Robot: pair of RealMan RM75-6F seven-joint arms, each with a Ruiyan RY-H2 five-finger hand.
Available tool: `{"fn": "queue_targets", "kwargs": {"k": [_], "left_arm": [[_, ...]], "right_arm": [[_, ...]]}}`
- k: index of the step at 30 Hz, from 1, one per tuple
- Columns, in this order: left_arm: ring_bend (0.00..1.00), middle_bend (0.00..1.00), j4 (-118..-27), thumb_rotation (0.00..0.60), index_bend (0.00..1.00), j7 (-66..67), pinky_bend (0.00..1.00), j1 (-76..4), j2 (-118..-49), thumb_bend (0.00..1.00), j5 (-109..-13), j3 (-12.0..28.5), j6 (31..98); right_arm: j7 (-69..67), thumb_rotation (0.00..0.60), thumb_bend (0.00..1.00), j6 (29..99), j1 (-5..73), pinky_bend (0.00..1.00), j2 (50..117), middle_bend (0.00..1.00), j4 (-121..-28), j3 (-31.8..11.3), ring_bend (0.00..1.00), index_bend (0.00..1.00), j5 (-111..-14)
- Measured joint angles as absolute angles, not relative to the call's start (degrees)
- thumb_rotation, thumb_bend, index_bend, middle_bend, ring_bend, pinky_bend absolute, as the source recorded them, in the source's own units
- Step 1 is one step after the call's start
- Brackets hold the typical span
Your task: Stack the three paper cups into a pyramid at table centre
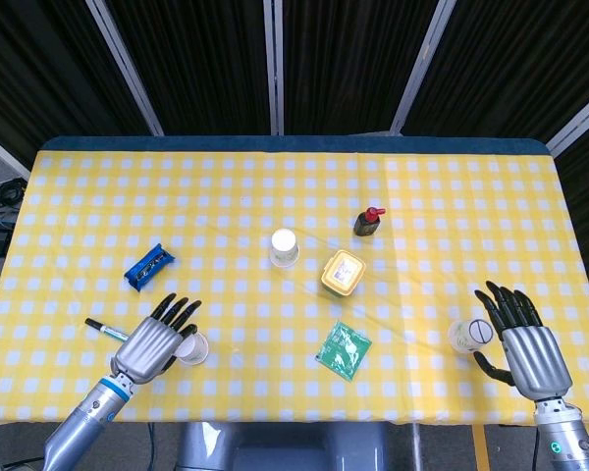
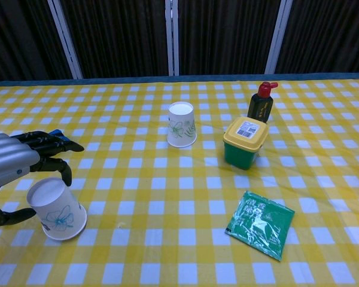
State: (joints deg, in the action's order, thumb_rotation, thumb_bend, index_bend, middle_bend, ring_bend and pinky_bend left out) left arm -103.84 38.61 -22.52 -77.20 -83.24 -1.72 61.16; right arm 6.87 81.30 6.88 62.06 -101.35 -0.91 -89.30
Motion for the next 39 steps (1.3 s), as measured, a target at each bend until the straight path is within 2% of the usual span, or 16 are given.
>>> {"fn": "queue_targets", "kwargs": {"k": [7,10,21,29,39], "left_arm": [[0.0,0.0,-105.48,0.6,0.36,38.9,0.0,-23.99,-76.18,0.45,-82.41,0.13,61.29],[0.0,0.0,-105.98,0.6,0.36,39.75,0.0,-25.52,-76.33,0.45,-80.94,2.47,60.79],[0.0,0.0,-104.49,0.6,0.38,45.94,0.0,-36.46,-79.67,0.44,-66.24,12.93,55.61],[0.0,0.0,-95.67,0.6,0.4,50.51,0.0,-46.49,-84.35,0.44,-55.26,18.32,53.15],[0.0,0.0,-82.65,0.6,0.39,51.8,0.0,-55.39,-89.95,0.44,-45.18,20.38,48.66]], "right_arm": [[6.55,0.6,0.17,81.1,6.96,0.0,61.94,0.0,-101.37,-1.21,0.0,0.07,-88.69],[5.99,0.6,0.17,81.13,7.0,0.0,61.73,0.0,-101.23,-1.57,0.0,0.07,-88.07],[3.24,0.6,0.17,78.89,7.7,0.0,61.13,0.0,-99.5,-3.0,0.0,0.07,-83.78],[2.73,0.6,0.17,78.15,8.08,0.0,61.11,0.0,-97.57,-4.49,0.0,0.07,-80.71],[1.61,0.6,0.17,78.07,7.97,0.0,61.14,0.0,-96.58,-5.06,0.0,0.07,-79.42]]}}
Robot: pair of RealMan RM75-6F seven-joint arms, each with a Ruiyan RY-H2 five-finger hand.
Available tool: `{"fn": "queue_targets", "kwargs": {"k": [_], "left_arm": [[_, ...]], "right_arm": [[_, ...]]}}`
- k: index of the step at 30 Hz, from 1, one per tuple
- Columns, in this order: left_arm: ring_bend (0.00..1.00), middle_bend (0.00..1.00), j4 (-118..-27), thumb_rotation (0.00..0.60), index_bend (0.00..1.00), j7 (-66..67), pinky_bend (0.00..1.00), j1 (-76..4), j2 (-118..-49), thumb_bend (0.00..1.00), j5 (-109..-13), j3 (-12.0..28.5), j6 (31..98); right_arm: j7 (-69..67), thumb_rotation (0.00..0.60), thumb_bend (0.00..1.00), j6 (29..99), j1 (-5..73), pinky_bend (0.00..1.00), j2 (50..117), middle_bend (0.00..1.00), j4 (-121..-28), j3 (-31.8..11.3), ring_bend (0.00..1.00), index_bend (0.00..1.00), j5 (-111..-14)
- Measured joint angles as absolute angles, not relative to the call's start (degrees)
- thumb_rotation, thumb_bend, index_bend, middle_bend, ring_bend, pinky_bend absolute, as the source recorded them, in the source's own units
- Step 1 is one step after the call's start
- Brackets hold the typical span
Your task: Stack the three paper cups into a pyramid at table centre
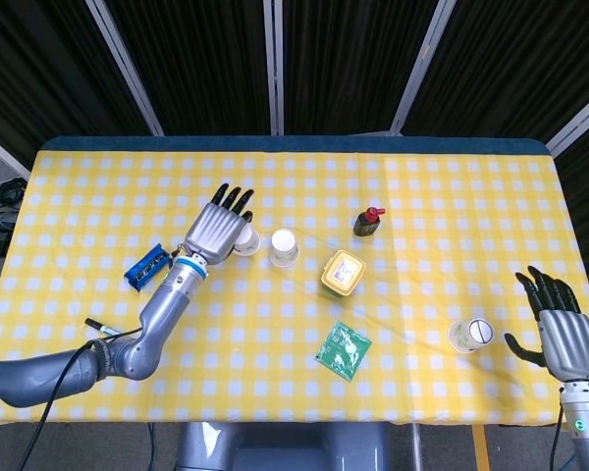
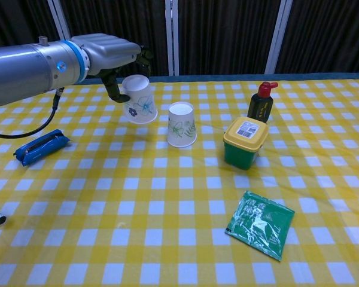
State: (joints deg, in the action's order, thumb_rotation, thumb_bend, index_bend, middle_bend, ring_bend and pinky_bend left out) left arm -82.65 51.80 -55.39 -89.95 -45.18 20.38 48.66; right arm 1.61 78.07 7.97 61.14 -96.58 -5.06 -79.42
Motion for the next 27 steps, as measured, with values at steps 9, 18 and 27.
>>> {"fn": "queue_targets", "kwargs": {"k": [9,18,27], "left_arm": [[0.0,0.0,-75.48,0.6,0.39,50.59,0.0,-60.78,-93.83,0.44,-40.77,19.44,45.9],[0.0,0.0,-71.99,0.6,0.28,50.13,0.0,-63.8,-95.47,0.33,-37.14,16.59,44.65],[0.0,0.0,-74.45,0.6,0.03,48.41,0.0,-63.99,-93.99,0.25,-36.48,13.99,46.11]], "right_arm": [[1.17,0.6,0.17,77.4,8.16,0.0,61.38,0.0,-95.94,-5.28,0.0,0.07,-78.61],[1.05,0.6,0.17,76.95,8.34,0.0,61.54,0.0,-95.56,-5.43,0.0,0.07,-78.16],[1.55,0.6,0.17,77.04,8.23,0.0,61.58,0.0,-95.85,-5.25,0.0,0.07,-78.25]]}}
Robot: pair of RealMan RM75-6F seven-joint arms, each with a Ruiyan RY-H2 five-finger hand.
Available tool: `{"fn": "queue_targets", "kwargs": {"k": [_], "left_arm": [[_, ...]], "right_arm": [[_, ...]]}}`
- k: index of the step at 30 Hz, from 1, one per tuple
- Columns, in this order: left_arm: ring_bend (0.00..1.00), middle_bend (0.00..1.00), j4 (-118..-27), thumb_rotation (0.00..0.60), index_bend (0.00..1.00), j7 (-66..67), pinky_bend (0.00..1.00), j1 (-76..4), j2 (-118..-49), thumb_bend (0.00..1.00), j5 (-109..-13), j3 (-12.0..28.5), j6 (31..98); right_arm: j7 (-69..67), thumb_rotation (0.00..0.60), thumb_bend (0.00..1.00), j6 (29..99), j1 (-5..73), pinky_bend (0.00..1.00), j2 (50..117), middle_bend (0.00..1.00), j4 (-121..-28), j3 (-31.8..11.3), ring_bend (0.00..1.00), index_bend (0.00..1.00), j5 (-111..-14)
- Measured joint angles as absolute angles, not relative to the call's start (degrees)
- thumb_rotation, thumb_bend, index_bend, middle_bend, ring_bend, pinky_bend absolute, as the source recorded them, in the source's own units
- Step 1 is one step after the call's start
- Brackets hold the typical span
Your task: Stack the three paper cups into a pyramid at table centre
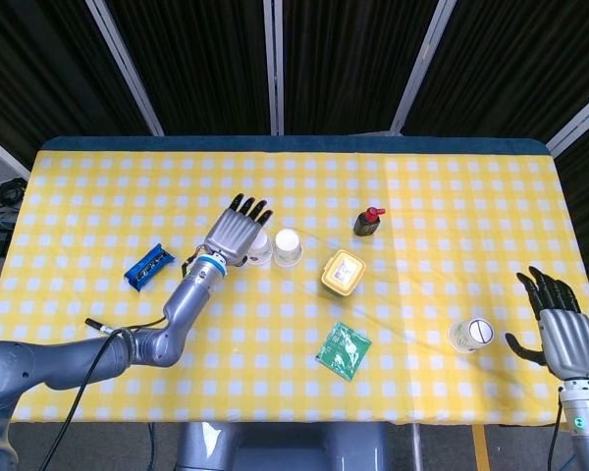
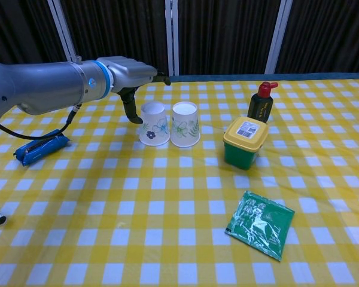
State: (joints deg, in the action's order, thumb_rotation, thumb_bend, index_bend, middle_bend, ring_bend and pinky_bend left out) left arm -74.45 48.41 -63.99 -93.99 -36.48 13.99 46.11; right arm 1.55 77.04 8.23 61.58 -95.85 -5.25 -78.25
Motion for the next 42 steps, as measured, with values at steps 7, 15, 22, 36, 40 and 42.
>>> {"fn": "queue_targets", "kwargs": {"k": [7,15,22,36,40,42], "left_arm": [[0.0,0.0,-82.58,0.6,0.01,44.43,0.0,-59.79,-89.44,0.25,-40.96,12.01,52.12],[0.0,0.0,-96.56,0.6,0.0,39.26,0.0,-48.77,-81.81,0.25,-52.39,5.9,66.49],[0.0,0.0,-102.9,0.6,0.0,35.3,0.0,-39.41,-77.0,0.25,-62.17,-0.44,77.23],[0.0,0.0,-103.97,0.6,0.0,27.39,0.0,-27.84,-71.28,0.25,-74.56,-5.89,86.69],[0.0,0.0,-104.17,0.6,0.0,26.75,0.0,-26.95,-70.73,0.25,-76.33,-5.85,87.39],[0.0,0.0,-104.46,0.6,0.0,26.55,0.0,-26.39,-70.46,0.25,-77.48,-5.81,87.79]], "right_arm": [[2.3,0.6,0.17,77.24,8.1,0.0,61.7,0.0,-96.16,-4.97,0.0,0.07,-78.57],[5.09,0.6,0.17,77.58,7.97,0.0,62.09,0.0,-97.49,-4.06,0.0,0.07,-79.81],[6.6,0.6,0.17,77.13,7.8,0.0,61.72,0.0,-99.99,-2.47,0.0,0.09,-81.5],[16.58,0.6,0.17,73.15,8.52,0.0,63.76,0.0,-103.61,-0.13,0.0,0.15,-79.47],[17.88,0.6,0.18,72.32,9.11,0.0,64.51,0.0,-104.33,-0.45,0.0,0.22,-78.3],[18.25,0.6,0.19,71.85,9.45,0.0,64.66,0.0,-104.37,-0.73,0.0,0.23,-77.54]]}}
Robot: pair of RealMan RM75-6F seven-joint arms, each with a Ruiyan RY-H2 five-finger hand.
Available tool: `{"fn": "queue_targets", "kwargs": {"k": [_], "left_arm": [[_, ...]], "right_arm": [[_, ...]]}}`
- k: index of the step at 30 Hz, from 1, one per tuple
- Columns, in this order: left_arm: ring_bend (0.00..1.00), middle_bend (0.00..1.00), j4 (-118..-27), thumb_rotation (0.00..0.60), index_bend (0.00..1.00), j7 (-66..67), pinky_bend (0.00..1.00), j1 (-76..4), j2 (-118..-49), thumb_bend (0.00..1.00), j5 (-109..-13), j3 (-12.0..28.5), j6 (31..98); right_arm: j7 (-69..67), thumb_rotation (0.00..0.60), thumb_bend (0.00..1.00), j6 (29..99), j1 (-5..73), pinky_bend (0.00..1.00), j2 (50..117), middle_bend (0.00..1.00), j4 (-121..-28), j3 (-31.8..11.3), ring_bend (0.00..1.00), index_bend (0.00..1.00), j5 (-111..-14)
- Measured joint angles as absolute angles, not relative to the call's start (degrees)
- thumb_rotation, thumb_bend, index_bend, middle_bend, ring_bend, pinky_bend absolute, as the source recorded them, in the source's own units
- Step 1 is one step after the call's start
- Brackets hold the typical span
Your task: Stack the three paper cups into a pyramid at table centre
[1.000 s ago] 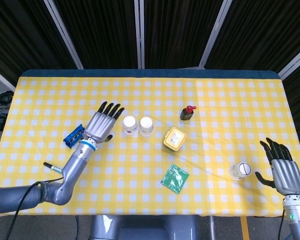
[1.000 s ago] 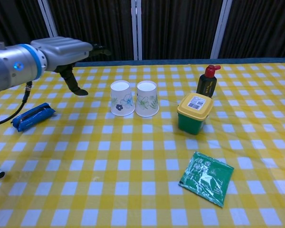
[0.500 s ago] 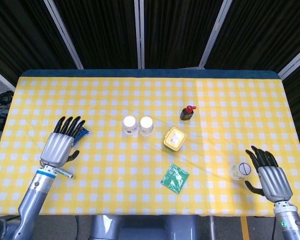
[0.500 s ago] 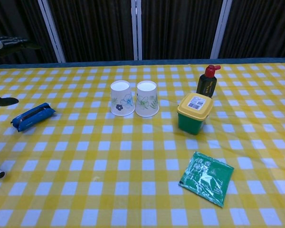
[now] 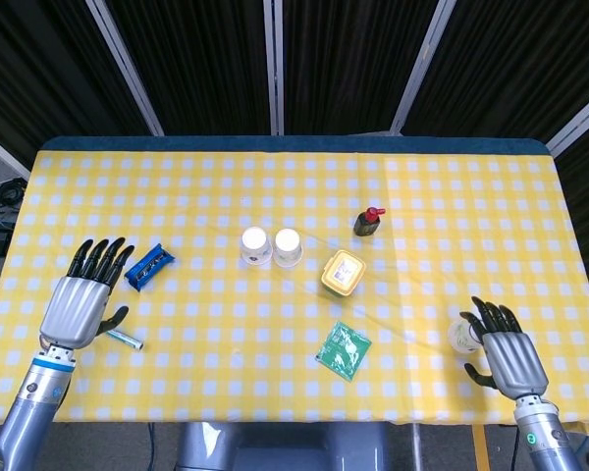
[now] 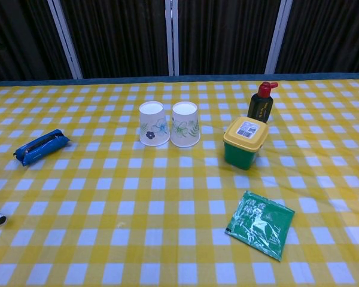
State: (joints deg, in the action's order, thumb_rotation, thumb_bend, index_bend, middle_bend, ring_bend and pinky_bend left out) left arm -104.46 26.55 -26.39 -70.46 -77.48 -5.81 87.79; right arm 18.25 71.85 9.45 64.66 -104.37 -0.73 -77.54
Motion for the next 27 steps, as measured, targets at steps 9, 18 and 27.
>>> {"fn": "queue_targets", "kwargs": {"k": [9,18,27], "left_arm": [[0.0,0.0,-105.42,0.6,0.0,26.34,0.0,-24.59,-69.65,0.25,-79.54,-4.91,87.51],[0.0,0.0,-105.61,0.6,0.0,26.2,0.0,-23.52,-69.18,0.25,-80.17,-3.47,85.96],[0.0,0.0,-105.76,0.6,0.0,26.47,0.0,-22.34,-69.03,0.25,-80.79,-1.87,84.52]], "right_arm": [[19.8,0.6,0.2,68.9,11.29,0.0,65.89,0.0,-103.2,-2.17,0.0,0.23,-72.5],[20.16,0.6,0.22,66.12,12.83,0.0,67.5,0.0,-99.27,-3.16,0.0,0.27,-67.46],[18.01,0.6,0.25,65.31,13.2,0.0,69.36,0.05,-94.8,-3.17,0.0,0.41,-66.35]]}}
